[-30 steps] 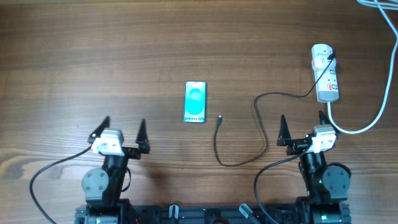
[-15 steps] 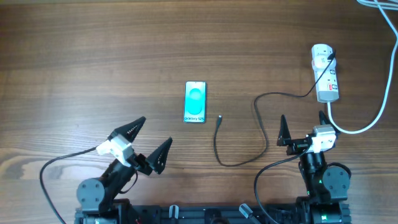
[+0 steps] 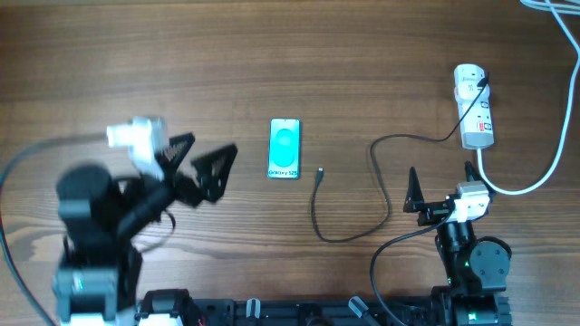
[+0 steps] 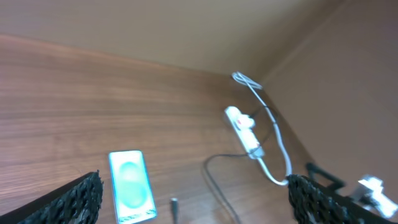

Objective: Plug charger to phone and switch on socket
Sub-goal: 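Raise the left arm and move the left gripper over the phone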

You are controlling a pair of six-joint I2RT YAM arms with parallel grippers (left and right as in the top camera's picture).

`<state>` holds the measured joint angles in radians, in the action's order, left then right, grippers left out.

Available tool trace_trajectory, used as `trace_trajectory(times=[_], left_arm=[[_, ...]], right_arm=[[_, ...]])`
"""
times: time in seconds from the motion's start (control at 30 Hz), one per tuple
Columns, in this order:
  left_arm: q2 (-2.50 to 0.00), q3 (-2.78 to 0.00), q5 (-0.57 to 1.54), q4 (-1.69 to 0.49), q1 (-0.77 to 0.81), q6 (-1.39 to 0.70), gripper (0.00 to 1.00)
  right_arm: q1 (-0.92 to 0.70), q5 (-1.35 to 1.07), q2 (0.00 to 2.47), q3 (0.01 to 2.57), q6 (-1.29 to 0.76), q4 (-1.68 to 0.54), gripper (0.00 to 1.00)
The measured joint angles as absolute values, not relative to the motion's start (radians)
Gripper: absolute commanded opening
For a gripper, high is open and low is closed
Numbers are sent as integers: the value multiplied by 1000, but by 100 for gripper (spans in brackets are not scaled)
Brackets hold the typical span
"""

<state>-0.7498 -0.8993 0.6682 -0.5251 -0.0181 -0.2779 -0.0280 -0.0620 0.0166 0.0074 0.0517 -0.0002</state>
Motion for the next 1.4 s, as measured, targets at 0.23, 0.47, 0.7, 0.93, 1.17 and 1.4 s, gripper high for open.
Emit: trace_trajectory(times=[0.23, 0.47, 0.7, 0.93, 1.17, 1.4], left_arm=[[-994, -988, 867, -558, -7, -318, 100], [-1074, -990, 611, -693, 228, -369, 99], [-1271, -1149, 415, -918, 384, -411, 99], [-1593, -1564, 303, -1194, 467, -410, 99], [-1780, -1789, 175, -1337, 491, -410, 100], [-1846, -1791, 142, -1258, 510, -410, 100]], right_arm=[[-28, -62, 17, 7, 52, 0, 100], [-28, -62, 17, 7, 52, 0, 100], [-28, -62, 17, 7, 52, 0, 100], [-28, -62, 19, 7, 52, 0, 100], [-28, -62, 19, 7, 52, 0, 100], [-28, -62, 19, 7, 52, 0, 100]])
